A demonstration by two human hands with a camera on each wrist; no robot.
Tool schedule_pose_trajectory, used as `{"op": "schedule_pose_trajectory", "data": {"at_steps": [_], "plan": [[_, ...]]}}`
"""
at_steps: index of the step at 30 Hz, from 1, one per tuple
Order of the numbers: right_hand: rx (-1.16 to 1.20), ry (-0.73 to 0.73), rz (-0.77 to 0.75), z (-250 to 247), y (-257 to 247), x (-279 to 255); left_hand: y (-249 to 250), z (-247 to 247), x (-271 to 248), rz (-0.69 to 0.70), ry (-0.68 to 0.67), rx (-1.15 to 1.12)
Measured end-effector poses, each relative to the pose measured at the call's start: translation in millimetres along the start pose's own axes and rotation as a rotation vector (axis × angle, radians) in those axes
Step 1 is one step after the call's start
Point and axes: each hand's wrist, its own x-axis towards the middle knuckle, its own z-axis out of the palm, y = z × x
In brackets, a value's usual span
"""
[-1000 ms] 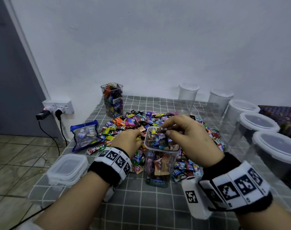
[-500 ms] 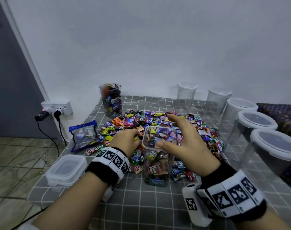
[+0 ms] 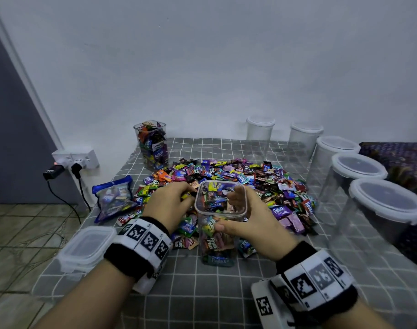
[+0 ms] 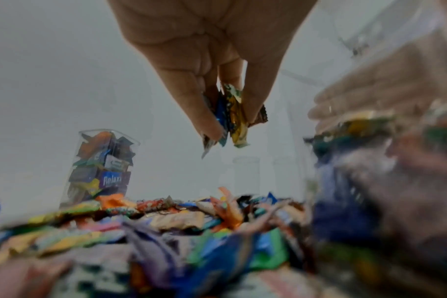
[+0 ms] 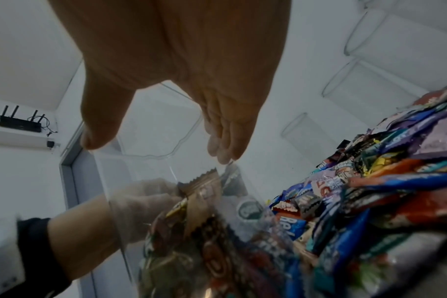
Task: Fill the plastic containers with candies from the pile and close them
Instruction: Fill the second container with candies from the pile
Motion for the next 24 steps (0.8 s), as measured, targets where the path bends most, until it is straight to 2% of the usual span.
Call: {"op": "schedule_pose_trajectory", "data": {"at_steps": [6, 10, 15, 19, 24], "plan": [[0.035, 0.006, -0.006, 0.1, 4.0, -0.3, 10.0, -25.5, -5.5, 0.033, 0.194, -0.287], [0.019, 0.015, -0.001, 1.8, 3.3, -1.7, 38.1, -50.7, -7.0, 0.166, 0.331, -0.411], [-0.002, 0.014, 0.005, 1.3, 1.9, -1.1, 65.1, -45.5, -15.3, 0.340, 0.270, -0.372], [-0.007, 0.021, -0.002, 1.0, 5.3, 1.2, 66.4, -23.5, -22.0, 0.388, 0.203, -0.293], [0.013, 0.022, -0.020, 2.3, 7.8, 2.6, 61.0, -9.7, -26.1, 0.404, 0.222, -0.239]]}}
